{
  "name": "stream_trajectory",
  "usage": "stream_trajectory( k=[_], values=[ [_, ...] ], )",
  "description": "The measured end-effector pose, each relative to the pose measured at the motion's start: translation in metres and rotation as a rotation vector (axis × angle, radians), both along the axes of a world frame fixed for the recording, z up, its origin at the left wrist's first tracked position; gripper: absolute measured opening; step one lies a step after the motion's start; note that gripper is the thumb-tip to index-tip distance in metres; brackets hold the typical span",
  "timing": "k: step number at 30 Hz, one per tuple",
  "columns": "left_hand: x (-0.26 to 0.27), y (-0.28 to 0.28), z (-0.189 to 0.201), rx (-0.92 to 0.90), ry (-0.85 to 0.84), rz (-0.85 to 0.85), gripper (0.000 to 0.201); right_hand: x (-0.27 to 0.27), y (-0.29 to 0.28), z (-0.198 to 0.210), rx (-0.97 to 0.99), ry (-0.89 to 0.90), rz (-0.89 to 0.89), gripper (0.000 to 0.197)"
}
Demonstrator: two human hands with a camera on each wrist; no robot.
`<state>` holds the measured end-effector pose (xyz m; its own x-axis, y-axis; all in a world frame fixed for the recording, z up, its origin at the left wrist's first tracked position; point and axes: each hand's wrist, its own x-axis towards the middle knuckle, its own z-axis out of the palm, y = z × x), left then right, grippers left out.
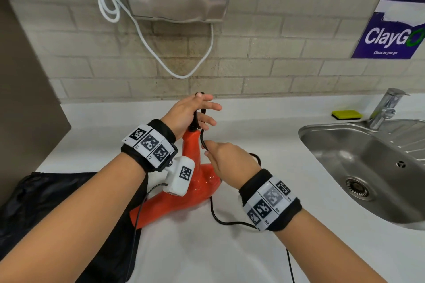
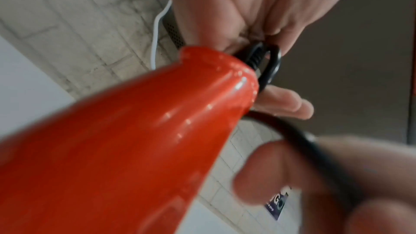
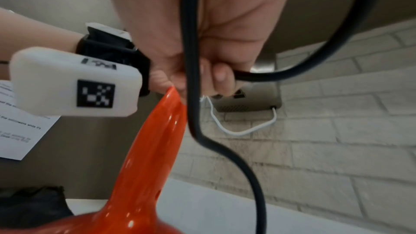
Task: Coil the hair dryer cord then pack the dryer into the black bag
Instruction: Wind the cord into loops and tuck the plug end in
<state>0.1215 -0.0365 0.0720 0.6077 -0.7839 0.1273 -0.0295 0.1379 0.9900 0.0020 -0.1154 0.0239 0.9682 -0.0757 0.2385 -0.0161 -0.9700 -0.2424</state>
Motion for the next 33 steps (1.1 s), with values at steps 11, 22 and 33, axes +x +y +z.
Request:
stream_trajectory(
  k=[11,22,33],
  values=[
    [-0.02,-0.001,-0.001,0.139,-0.212,-0.074,0.049,0.004,-0.011,0.04,-0.272,-0.554,0.113,0.02],
    [-0.027,0.003,0.005,0.171,-0.161,-0.234,0.061,0.013,-0.047,0.057,0.218,-0.362,0.013,0.028],
    [0.002,0.012,0.0,0.076,0.125,-0.276,0.067,0.011,-0.052,0.011,0.619,-0.358,0.05,0.027]
  ],
)
